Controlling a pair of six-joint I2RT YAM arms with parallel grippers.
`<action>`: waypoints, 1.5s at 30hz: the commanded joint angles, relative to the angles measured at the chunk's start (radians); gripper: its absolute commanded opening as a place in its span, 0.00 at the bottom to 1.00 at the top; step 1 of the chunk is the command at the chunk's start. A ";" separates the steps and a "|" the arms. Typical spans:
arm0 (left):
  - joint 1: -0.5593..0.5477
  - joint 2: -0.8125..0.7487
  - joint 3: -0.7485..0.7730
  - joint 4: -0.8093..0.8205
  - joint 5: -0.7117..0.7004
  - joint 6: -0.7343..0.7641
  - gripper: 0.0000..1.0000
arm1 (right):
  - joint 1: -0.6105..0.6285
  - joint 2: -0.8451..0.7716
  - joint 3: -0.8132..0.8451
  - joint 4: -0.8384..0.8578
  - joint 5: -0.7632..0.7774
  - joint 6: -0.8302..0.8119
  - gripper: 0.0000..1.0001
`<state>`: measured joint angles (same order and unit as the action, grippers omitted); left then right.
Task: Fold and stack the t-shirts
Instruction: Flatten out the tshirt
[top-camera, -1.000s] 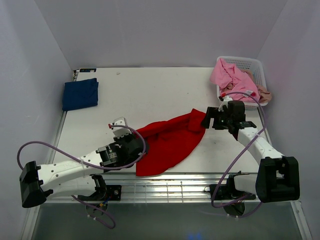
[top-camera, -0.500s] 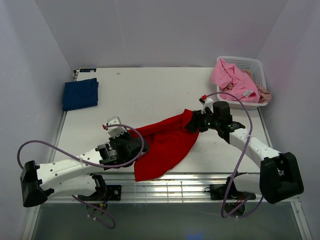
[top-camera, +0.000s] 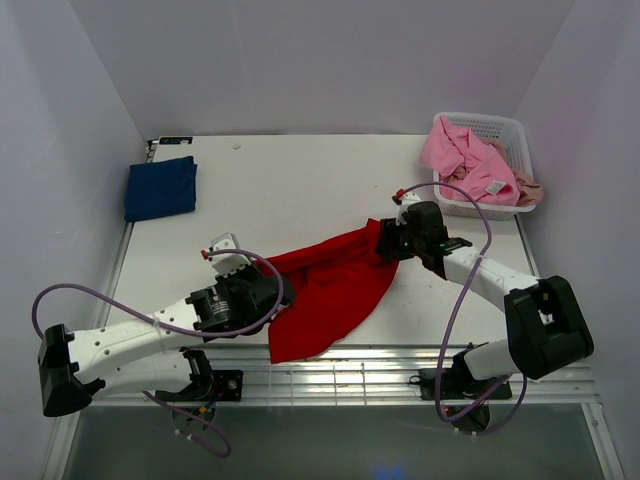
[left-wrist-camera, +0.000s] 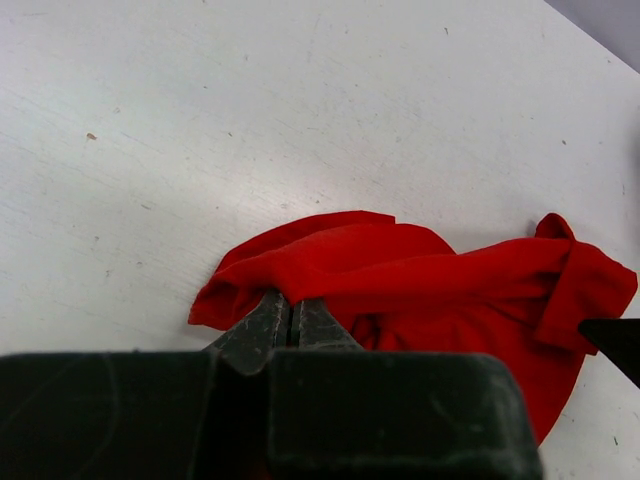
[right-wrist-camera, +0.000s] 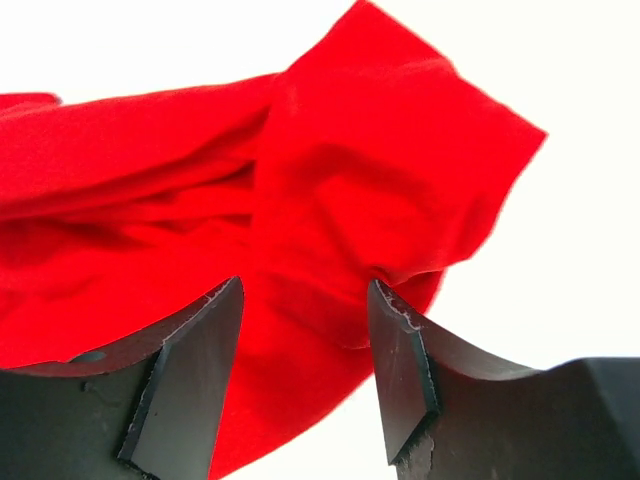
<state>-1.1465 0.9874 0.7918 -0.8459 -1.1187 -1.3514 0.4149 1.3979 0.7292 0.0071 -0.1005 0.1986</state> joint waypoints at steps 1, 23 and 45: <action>0.005 -0.023 -0.008 -0.009 -0.016 0.001 0.00 | 0.007 -0.028 0.016 0.039 0.131 -0.019 0.59; 0.007 -0.092 -0.039 -0.027 -0.090 -0.008 0.00 | 0.024 0.075 0.113 -0.034 0.162 -0.037 0.08; 0.022 -0.343 0.345 0.032 -0.120 0.418 0.00 | -0.053 -0.152 0.973 -0.587 0.406 -0.219 0.08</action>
<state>-1.1294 0.6643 1.1038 -0.9077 -1.3376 -1.1248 0.3725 1.3281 1.6352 -0.5297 0.3000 0.0055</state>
